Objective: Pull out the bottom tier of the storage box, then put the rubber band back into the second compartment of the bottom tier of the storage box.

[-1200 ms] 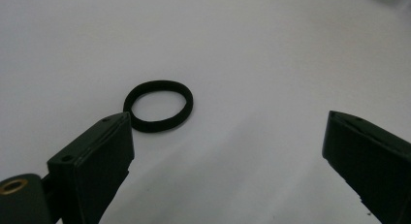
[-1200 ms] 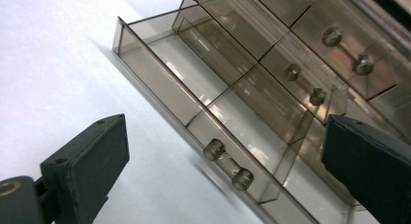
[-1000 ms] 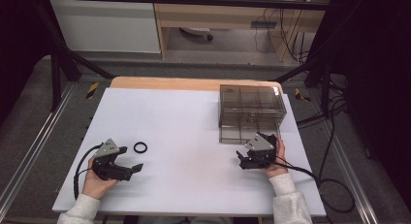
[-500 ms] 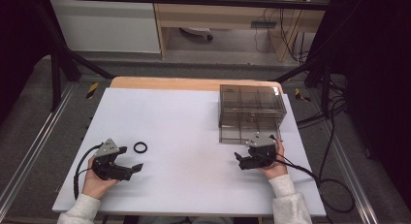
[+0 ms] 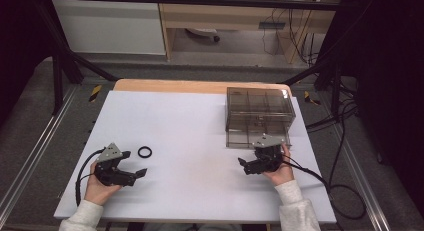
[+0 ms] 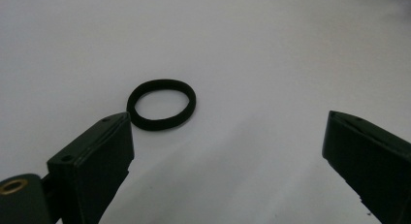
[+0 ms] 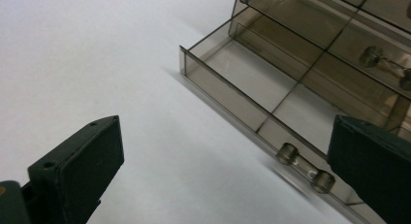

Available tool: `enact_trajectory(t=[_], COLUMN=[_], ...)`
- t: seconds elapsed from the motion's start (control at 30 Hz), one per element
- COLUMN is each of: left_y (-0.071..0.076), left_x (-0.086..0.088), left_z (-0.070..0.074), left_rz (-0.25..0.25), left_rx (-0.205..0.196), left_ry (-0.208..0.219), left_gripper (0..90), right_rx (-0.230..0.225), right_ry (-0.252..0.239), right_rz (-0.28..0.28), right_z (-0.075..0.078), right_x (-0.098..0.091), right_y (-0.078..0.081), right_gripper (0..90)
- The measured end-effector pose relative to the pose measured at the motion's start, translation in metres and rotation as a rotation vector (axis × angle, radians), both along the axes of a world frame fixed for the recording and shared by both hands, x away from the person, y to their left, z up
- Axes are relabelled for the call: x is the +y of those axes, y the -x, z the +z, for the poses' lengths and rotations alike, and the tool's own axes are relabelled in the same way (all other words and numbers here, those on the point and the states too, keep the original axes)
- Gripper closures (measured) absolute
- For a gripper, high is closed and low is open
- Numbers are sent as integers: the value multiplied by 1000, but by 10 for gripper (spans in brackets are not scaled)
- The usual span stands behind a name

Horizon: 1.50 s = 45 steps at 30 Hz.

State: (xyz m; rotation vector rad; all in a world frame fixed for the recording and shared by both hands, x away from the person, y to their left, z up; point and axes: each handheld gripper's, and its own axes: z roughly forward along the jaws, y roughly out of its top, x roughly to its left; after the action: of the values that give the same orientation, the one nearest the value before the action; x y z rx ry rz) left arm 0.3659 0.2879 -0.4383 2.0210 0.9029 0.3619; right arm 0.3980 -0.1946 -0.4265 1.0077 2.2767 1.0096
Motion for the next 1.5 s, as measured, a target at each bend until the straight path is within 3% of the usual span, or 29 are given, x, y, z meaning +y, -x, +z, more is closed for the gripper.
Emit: enact_trajectory(t=[0.27, 0.5, 1.07, 1.5], left_y=[0, 0, 0, 0], left_x=[0, 1, 2, 2], left_z=[0, 0, 0, 0], left_rz=[1, 2, 5, 4], left_rx=[-1, -1, 0, 1], left_ry=[2, 6, 8, 5], left_gripper=[44, 44, 44, 44], right_rx=[23, 23, 47, 37], right_ry=[-46, -38, -61, -73], right_rz=[48, 110, 93, 109], right_z=[3, 7, 15, 22], right_x=[3, 12, 31, 47], right_y=[1, 4, -1, -5], right_gripper=[6, 6, 12, 20])
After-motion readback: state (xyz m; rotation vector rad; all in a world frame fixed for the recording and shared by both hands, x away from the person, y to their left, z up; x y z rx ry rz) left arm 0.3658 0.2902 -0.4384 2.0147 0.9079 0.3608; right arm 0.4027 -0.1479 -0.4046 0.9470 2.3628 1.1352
